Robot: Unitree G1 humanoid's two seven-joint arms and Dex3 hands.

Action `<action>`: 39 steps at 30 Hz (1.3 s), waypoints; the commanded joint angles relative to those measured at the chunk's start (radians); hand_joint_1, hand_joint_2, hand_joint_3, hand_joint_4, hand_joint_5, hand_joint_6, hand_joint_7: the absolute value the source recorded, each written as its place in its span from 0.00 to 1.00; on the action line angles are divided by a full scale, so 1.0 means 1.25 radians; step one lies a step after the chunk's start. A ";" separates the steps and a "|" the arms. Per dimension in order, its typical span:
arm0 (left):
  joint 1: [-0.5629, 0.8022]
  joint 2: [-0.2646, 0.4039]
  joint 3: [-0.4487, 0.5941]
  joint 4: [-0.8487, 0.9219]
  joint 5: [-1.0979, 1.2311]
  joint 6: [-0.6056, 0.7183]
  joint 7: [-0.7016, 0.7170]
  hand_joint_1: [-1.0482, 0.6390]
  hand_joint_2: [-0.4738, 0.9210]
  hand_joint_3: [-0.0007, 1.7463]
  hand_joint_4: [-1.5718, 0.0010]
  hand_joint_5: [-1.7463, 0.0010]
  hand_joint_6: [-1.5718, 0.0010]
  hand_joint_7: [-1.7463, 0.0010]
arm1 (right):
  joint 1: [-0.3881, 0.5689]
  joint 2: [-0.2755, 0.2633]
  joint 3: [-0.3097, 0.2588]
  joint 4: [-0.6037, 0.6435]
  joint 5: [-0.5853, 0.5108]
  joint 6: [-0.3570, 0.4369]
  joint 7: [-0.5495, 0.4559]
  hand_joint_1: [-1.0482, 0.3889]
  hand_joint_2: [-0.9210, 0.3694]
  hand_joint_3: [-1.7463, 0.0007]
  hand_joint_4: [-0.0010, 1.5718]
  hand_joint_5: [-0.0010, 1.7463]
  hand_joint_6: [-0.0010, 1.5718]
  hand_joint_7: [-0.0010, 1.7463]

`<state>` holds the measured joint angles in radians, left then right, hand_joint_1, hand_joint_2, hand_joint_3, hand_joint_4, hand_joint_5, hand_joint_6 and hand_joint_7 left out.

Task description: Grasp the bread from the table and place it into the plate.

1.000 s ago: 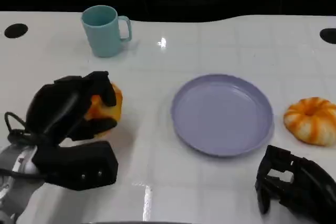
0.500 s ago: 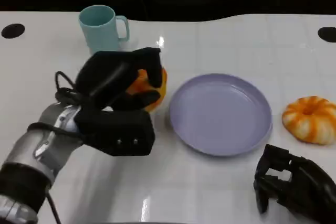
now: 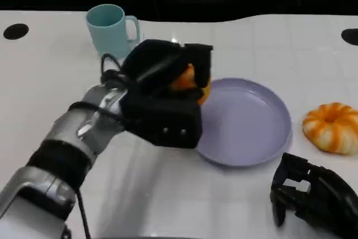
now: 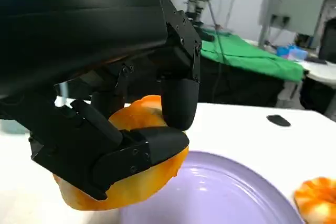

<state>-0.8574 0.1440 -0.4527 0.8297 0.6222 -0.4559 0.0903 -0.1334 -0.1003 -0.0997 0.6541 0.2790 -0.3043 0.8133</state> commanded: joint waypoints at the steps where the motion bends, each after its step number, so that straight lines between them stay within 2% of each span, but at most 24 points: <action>1: -0.047 -0.033 -0.028 0.061 0.026 -0.014 0.031 0.49 0.75 0.64 0.41 0.00 0.55 0.00 | 0.001 -0.006 -0.009 0.021 0.017 -0.001 0.015 0.33 0.00 0.87 0.45 1.00 0.39 0.94; 12: -0.104 -0.099 -0.084 0.171 0.078 -0.019 0.100 0.47 0.71 0.65 0.40 0.00 0.55 0.00 | -0.003 -0.004 -0.005 0.030 0.019 -0.010 0.015 0.34 0.00 0.87 0.46 1.00 0.40 0.92; 18: -0.114 -0.144 -0.087 0.239 0.069 -0.033 0.117 0.46 0.80 0.52 0.42 0.00 0.57 0.00 | -0.004 -0.004 -0.004 0.036 0.019 -0.013 0.014 0.34 0.00 0.88 0.46 1.00 0.41 0.90; 19: -0.117 -0.149 -0.083 0.245 0.062 -0.028 0.100 0.46 0.82 0.51 0.46 0.00 0.59 0.02 | -0.003 -0.005 -0.002 0.036 0.014 -0.018 0.012 0.33 0.00 0.87 0.46 1.00 0.41 0.91; 21: -0.122 -0.156 -0.078 0.252 0.051 -0.022 0.070 0.44 0.85 0.45 0.54 0.03 0.60 0.20 | -0.005 -0.004 -0.003 0.039 0.018 -0.017 0.016 0.33 0.00 0.87 0.45 1.00 0.40 0.92; 22: -0.125 -0.157 -0.078 0.254 0.046 -0.019 0.049 0.44 0.87 0.39 0.57 0.08 0.60 0.32 | -0.006 -0.003 -0.004 0.042 0.020 -0.016 0.017 0.33 0.00 0.88 0.45 1.00 0.40 0.92; 23: -0.129 -0.156 -0.081 0.256 0.045 -0.015 0.022 0.42 0.93 0.30 0.64 0.18 0.64 0.47 | -0.007 -0.003 -0.004 0.043 0.020 -0.017 0.016 0.33 0.00 0.88 0.45 1.00 0.40 0.92; 25: -0.136 -0.151 -0.092 0.258 0.050 -0.008 -0.015 0.39 0.98 0.23 0.75 0.32 0.71 0.61 | -0.007 -0.004 -0.003 0.044 0.017 -0.022 0.015 0.33 0.00 0.88 0.45 1.00 0.40 0.91; 26: -0.138 -0.150 -0.097 0.258 0.054 0.001 -0.031 0.34 0.99 0.21 0.84 0.43 0.78 0.68 | -0.006 -0.004 -0.002 0.042 0.015 -0.022 0.013 0.33 0.00 0.88 0.45 1.00 0.40 0.91; 28: -0.140 -0.149 -0.106 0.256 0.061 0.017 -0.047 0.28 1.00 0.22 0.95 0.53 0.87 0.73 | -0.004 -0.005 0.001 0.034 0.009 -0.022 0.005 0.33 0.00 0.87 0.45 1.00 0.40 0.91; 29: -0.141 -0.148 -0.112 0.253 0.065 0.024 -0.052 0.23 1.00 0.24 0.98 0.63 0.92 0.75 | -0.003 -0.006 0.002 0.031 0.008 -0.022 0.003 0.33 0.00 0.87 0.45 1.00 0.40 0.91; 32: -0.140 -0.141 -0.125 0.244 0.078 0.033 -0.046 0.14 1.00 0.31 1.00 0.82 0.99 0.80 | 0.000 -0.006 0.004 0.026 0.006 -0.025 -0.002 0.33 0.00 0.87 0.46 1.00 0.41 0.91; 39: -0.138 -0.120 -0.112 0.217 0.061 0.028 -0.091 0.06 1.00 0.37 1.00 0.90 1.00 0.83 | -0.003 -0.008 0.000 0.034 0.011 -0.026 0.005 0.32 0.00 0.87 0.45 1.00 0.40 0.92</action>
<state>-1.0055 -0.0297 -0.6059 1.1253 0.7164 -0.4182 0.0061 -0.1482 -0.0966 -0.0961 0.6890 0.2913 -0.3400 0.8184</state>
